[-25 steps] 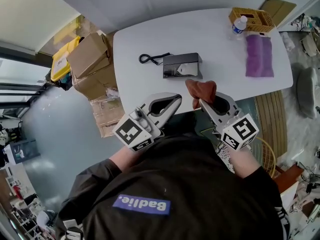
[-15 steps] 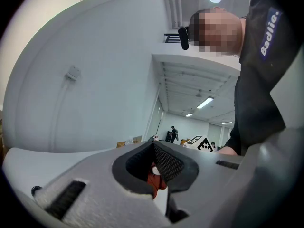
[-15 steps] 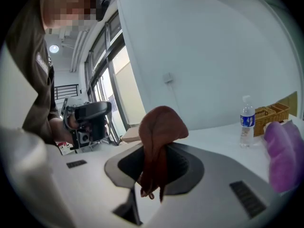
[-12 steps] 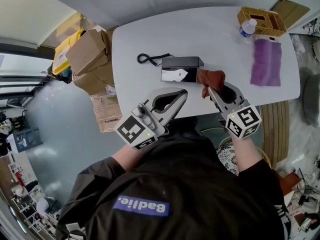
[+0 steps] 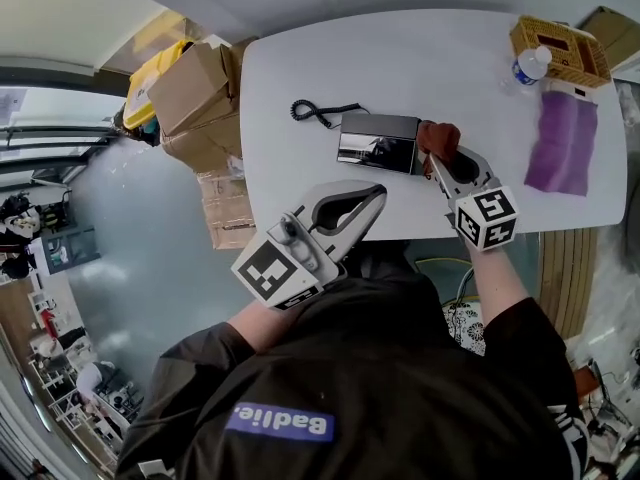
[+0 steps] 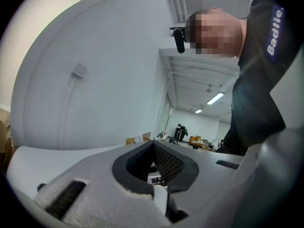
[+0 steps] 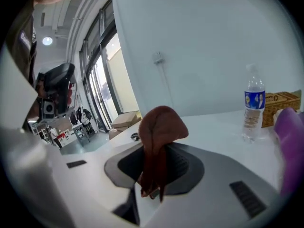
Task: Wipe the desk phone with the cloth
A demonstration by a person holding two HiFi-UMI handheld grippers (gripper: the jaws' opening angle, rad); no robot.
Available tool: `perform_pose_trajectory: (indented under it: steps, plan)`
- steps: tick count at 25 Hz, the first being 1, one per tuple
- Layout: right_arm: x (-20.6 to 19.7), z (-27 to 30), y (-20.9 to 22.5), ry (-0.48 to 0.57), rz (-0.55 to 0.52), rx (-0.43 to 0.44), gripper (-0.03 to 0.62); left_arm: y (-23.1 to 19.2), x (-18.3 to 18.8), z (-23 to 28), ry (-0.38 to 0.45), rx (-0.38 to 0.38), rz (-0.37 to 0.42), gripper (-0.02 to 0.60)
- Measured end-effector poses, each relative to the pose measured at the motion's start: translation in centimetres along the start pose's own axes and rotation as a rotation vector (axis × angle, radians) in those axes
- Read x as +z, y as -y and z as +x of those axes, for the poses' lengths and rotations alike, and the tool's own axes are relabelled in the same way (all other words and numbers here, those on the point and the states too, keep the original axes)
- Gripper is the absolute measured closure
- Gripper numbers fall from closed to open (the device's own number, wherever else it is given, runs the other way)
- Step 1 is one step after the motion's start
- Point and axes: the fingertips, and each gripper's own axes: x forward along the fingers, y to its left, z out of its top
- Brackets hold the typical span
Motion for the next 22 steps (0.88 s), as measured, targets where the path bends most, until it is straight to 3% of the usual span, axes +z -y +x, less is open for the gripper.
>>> perform_pose_trajectory:
  steps: [7,15,22]
  plan:
    - [-3.1,3.7,1.4,-0.093,-0.016,-0.002,0.505,-0.8,-0.4,-1.3,-0.021,0.055,-0.012,0.572]
    - [-7.1,4.8,4.3,-0.196,0.012,-0.050,0.505,-0.2,-0.7,-1.5,-0.018,0.031,-0.031,0.572]
    - [-4.1,3.9,1.8,-0.104,-0.003,-0.025,0.505,0.5,-0.3,-2.4,-0.013,-0.006,-0.025,0.572]
